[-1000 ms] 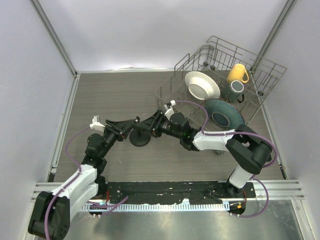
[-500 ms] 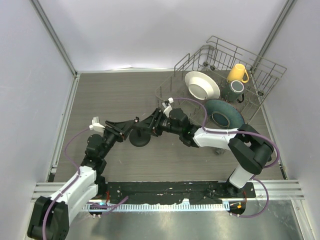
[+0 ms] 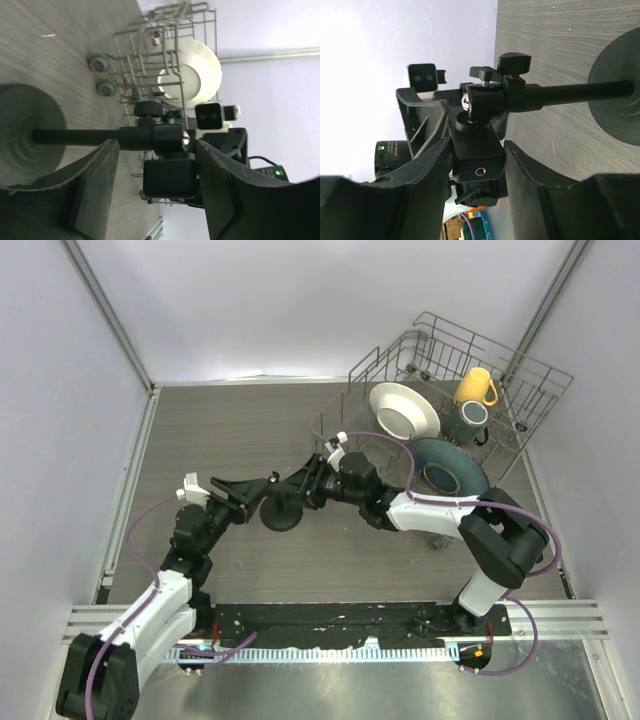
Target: Place the phone on the phone stand
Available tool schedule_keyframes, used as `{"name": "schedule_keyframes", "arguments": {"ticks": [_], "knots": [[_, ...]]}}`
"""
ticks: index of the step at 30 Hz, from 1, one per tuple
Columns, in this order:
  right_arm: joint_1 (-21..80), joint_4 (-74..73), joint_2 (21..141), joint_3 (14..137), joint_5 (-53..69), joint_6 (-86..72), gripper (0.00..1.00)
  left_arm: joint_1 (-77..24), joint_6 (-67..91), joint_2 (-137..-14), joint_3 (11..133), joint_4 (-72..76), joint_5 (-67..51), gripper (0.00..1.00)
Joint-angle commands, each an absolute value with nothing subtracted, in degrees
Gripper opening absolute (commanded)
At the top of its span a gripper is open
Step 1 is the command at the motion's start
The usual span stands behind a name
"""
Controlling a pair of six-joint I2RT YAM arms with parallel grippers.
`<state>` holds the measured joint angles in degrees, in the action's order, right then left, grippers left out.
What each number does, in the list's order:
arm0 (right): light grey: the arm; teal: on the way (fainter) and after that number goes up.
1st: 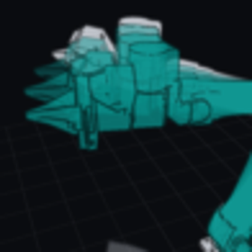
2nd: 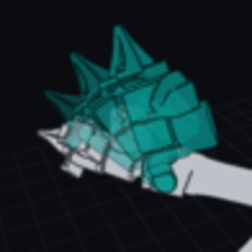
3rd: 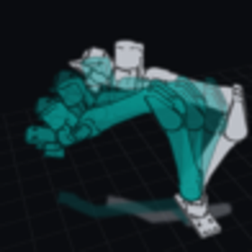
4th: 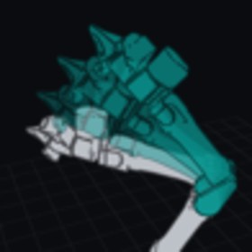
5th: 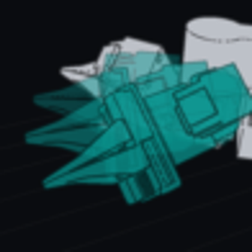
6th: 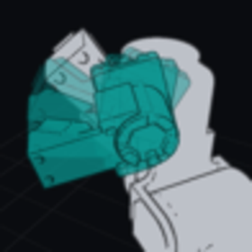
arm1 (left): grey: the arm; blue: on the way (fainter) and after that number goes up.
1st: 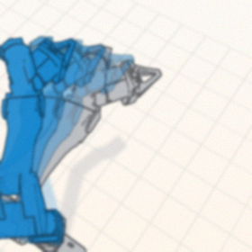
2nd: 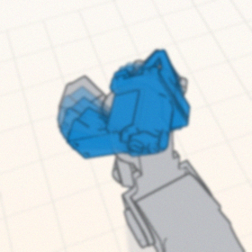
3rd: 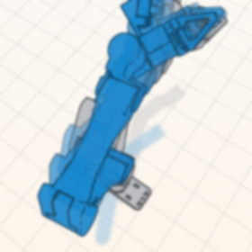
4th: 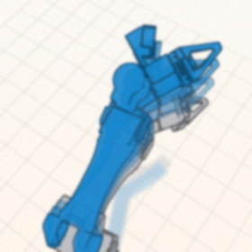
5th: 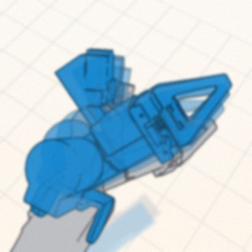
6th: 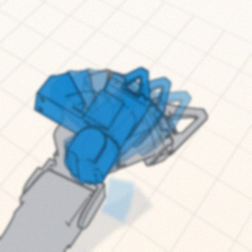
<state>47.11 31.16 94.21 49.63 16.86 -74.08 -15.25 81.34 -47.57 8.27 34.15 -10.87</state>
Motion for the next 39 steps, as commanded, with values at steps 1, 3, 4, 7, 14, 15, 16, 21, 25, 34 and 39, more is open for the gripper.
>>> {"name": "schedule_keyframes", "arguments": {"ticks": [1,3,4,7,14,15,16,21,25,34,39], "knots": [[45.7,30.8,93.6,52.1,16.1,-70.8,0.04,-14.8,70.8,-41.9,7.4,0.2,-5.4,0.71],[45.6,29.5,93.7,53.0,16.2,-69.2,0.04,-14.7,69.7,-37.5,9.1,-7.1,-3.7,0.84],[45.6,28.0,93.7,53.7,16.3,-68.6,0.04,-14.7,68.7,-36.3,10.7,-8.9,-3.0,0.90],[45.1,26.1,93.6,54.7,16.8,-67.3,0.07,-14.1,66.9,-34.1,13.5,-15.3,-2.2,1.00],[43.8,21.0,92.3,56.0,16.9,-62.9,0.20,-11.9,59.7,-36.3,21.7,-24.0,-7.3,1.00],[43.8,21.3,92.4,56.2,17.5,-62.8,0.20,-11.9,58.8,-36.6,24.2,-24.5,-7.0,1.00],[43.8,21.5,92.8,56.4,17.9,-62.8,0.21,-11.8,57.7,-36.8,25.6,-24.6,-6.9,1.00],[43.7,28.8,94.9,54.7,20.7,-67.5,0.13,-11.8,52.8,-40.0,32.4,-22.2,-12.0,1.00],[43.8,34.4,96.3,51.3,20.5,-72.4,0.01,-11.8,52.5,-42.7,32.8,-18.5,-21.3,1.00],[44.2,38.6,98.4,47.8,19.3,-76.3,0.01,-11.7,56.5,-37.0,29.4,-10.0,-23.1,1.00],[44.5,38.8,98.8,47.1,17.9,-76.8,0.01,-11.7,56.4,-35.9,29.8,-9.1,-23.5,1.00]]}}
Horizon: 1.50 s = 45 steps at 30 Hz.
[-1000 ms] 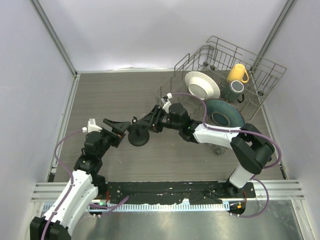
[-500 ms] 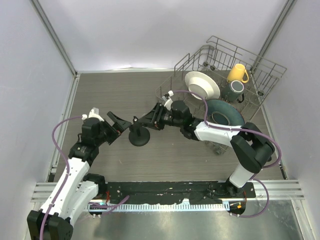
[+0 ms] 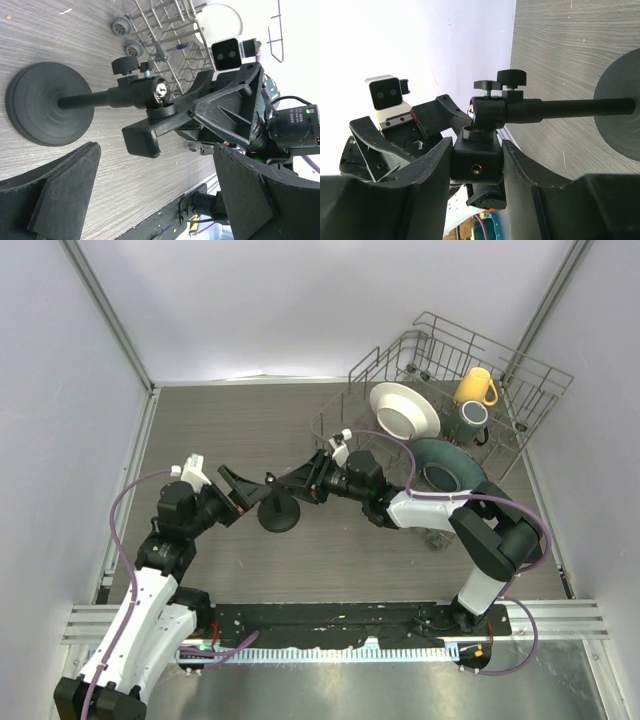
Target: Place the phone on the phone stand
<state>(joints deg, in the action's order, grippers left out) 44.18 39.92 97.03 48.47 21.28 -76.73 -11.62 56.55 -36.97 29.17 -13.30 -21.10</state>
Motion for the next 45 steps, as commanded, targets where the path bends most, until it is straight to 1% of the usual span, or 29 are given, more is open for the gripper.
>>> {"name": "schedule_keyframes", "arguments": {"ticks": [1,6,15,16,17,19,20,21,22,27,28,30,31,32,34,35,36,38,39,40,42,43,45], "knots": [[44.6,39.1,99.1,46.7,17.8,-77.5,0.01,-11.7,56.4,-35.9,30.0,-8.3,-23.8,1.00],[45.2,42.1,99.6,44.2,15.7,-79.4,0.01,-11.7,54.8,-36.5,31.9,-9.0,-24.5,1.00],[45.4,43.4,99.3,44.0,15.1,-78.1,0.01,-11.7,48.2,-36.8,38.6,-15.3,-22.3,1.00],[45.4,43.3,98.8,44.1,14.8,-77.4,0.04,-11.6,47.3,-37.0,39.3,-16.0,-21.9,1.00],[45.4,42.1,98.3,44.6,14.8,-76.6,0.26,-11.6,46.7,-37.3,40.8,-16.7,-21.0,1.00],[45.4,39.6,96.8,46.6,14.8,-73.3,0.52,-11.7,44.6,-37.6,42.9,-17.8,-20.5,1.00],[45.4,37.2,96.4,47.4,14.7,-72.1,0.72,-11.7,44.1,-38.4,43.5,-18.0,-20.5,1.00],[45.4,36.0,95.7,48.8,14.8,-70.1,0.80,-11.7,43.6,-38.8,44.2,-18.2,-20.6,1.00],[45.2,35.1,95.5,49.5,14.9,-69.0,0.83,-11.8,42.9,-39.5,45.5,-18.0,-20.8,1.00],[43.8,26.7,92.8,52.9,14.7,-64.2,0.85,-12.6,40.7,-43.8,49.9,-17.6,-23.2,1.00],[43.7,24.6,90.6,53.3,14.1,-61.5,0.85,-13.4,40.2,-44.4,51.7,-17.7,-23.3,1.00],[43.6,15.8,88.1,55.4,11.5,-57.9,0.85,-15.0,39.6,-46.3,53.3,-17.6,-23.6,1.00],[43.6,11.9,86.8,56.4,10.6,-52.9,0.86,-15.6,39.6,-47.1,54.7,-17.3,-24.4,1.00],[43.6,2.5,84.4,57.6,8.9,-50.2,0.86,-16.2,39.5,-47.8,55.4,-16.9,-25.3,1.00],[43.6,-7.3,81.8,60.8,1.9,-44.9,0.86,-18.4,39.5,-50.2,57.1,-15.6,-26.5,1.00],[43.5,-15.0,78.1,61.4,-1.8,-40.8,0.86,-19.3,39.5,-51.0,57.8,-15.3,-26.8,1.00],[43.5,-18.8,76.3,62.7,-8.7,-38.7,0.86,-21.2,39.2,-51.9,58.4,-14.9,-27.2,1.00],[43.3,-28.5,71.9,63.8,-15.0,-36.0,0.86,-23.3,38.1,-54.0,60.4,-14.7,-27.3,1.00],[43.2,-31.3,67.6,64.9,-18.7,-34.5,0.86,-25.2,37.1,-54.5,61.0,-14.8,-27.2,1.00],[43.0,-34.1,65.7,65.6,-24.9,-34.3,0.86,-26.2,36.7,-54.9,62.0,-14.7,-27.1,1.00],[42.5,-42.3,60.7,68.1,-31.6,-36.3,0.85,-28.7,34.8,-56.0,62.6,-14.8,-26.5,1.00],[42.2,-45.0,59.3,68.9,-38.6,-37.9,0.84,-29.7,34.1,-56.4,63.1,-15.1,-25.8,1.00],[40.5,-53.5,56.8,70.6,-45.3,-44.2,0.84,-32.8,32.1,-57.3,63.6,-16.7,-23.0,1.00]]}}
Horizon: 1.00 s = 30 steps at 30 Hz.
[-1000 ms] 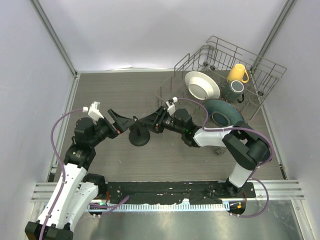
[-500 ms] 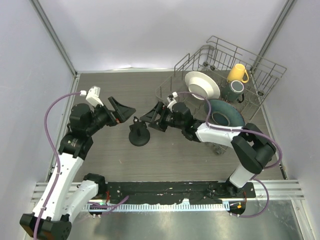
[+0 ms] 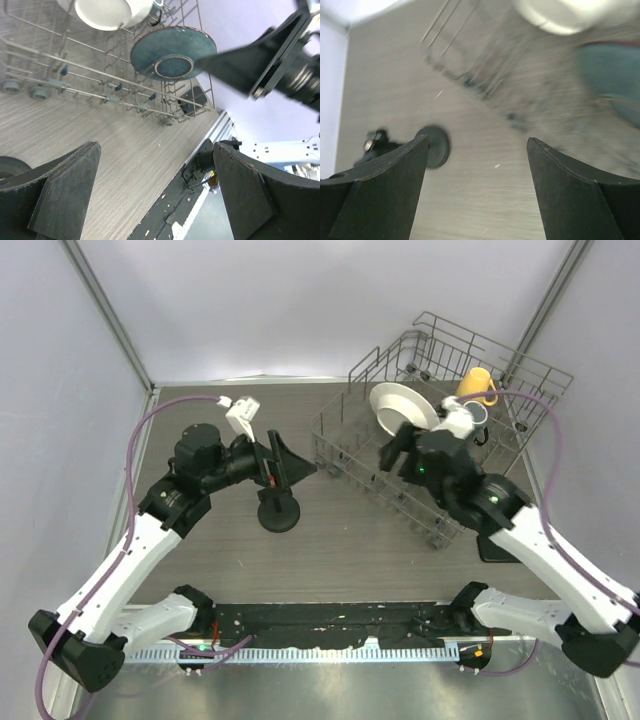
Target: Place the phone on the phone stand
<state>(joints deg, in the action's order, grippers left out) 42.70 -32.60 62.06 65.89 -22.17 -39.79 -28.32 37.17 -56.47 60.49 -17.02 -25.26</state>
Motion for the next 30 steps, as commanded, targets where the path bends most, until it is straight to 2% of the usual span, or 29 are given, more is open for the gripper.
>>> {"name": "schedule_keyframes", "arguments": {"ticks": [1,3,6,7,8,10,16,19,30], "knots": [[39.3,-56.4,55.2,70.8,-50.8,-46.4,0.84,-33.9,29.8,-57.4,63.9,-17.3,-22.0,1.00],[33.0,-63.3,54.1,71.5,-54.0,-48.7,0.85,-36.2,28.0,-56.7,63.5,-18.3,-19.1,1.00],[19.9,-63.0,53.2,69.7,-54.8,-44.9,0.86,-39.2,24.3,-55.3,63.0,-19.8,-14.4,1.00],[16.2,-61.6,54.0,69.5,-53.0,-41.7,0.86,-40.0,22.8,-54.9,62.8,-20.2,-13.4,1.00],[8.3,-60.7,54.4,69.3,-48.6,-40.5,0.86,-41.7,21.8,-54.4,62.5,-20.2,-12.7,1.00],[1.0,-57.4,54.8,68.7,-44.8,-37.8,0.87,-43.2,19.7,-53.5,61.1,-20.1,-10.7,1.00],[-25.5,-52.0,57.6,62.3,-31.1,-39.8,0.89,-50.4,16.9,-51.2,59.6,-23.4,-0.5,1.00],[-32.8,-48.7,59.9,56.2,-22.2,-42.0,0.90,-54.1,16.3,-50.5,59.1,-23.5,4.1,1.00],[-33.9,-37.0,56.1,37.6,-20.6,-46.7,0.94,-60.8,15.4,-49.4,58.7,-24.5,9.7,1.00]]}}
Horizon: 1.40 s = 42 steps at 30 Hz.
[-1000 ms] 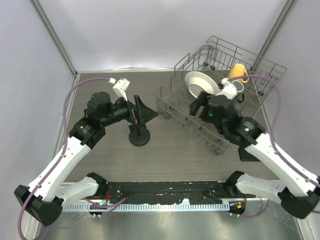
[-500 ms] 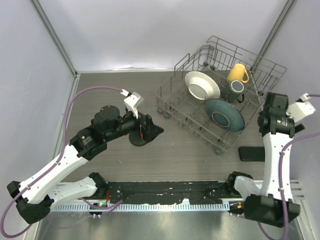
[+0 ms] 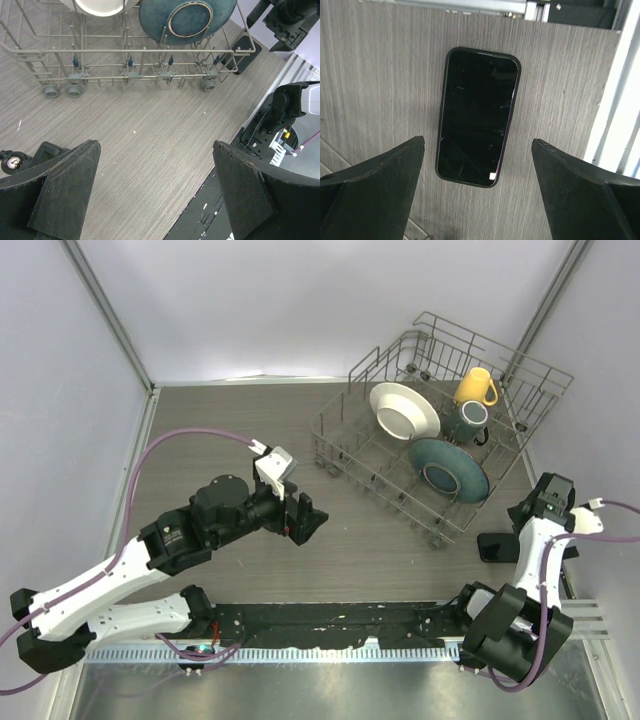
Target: Place the phone on the phone stand
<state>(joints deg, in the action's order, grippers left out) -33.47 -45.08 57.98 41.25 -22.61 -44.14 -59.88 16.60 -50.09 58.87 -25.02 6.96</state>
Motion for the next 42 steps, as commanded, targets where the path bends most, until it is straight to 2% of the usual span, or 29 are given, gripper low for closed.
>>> {"name": "schedule_keyframes", "arguments": {"ticks": [1,9,24,42], "knots": [[-33.8,-35.5,56.1,35.9,-19.1,-46.6,0.94,-61.1,15.5,-49.4,58.7,-24.4,9.8,1.00],[-34.2,-28.7,59.0,32.1,-16.8,-46.4,0.99,-61.2,14.8,-48.3,58.0,-23.6,10.6,1.00],[-34.3,-28.7,66.4,32.3,-19.9,-47.2,0.99,-62.6,11.3,-47.1,58.3,-24.3,14.4,1.00],[-33.8,-29.8,77.3,37.2,-21.8,-44.1,0.93,-63.0,9.1,-47.0,57.9,-24.3,17.1,1.00]]}}
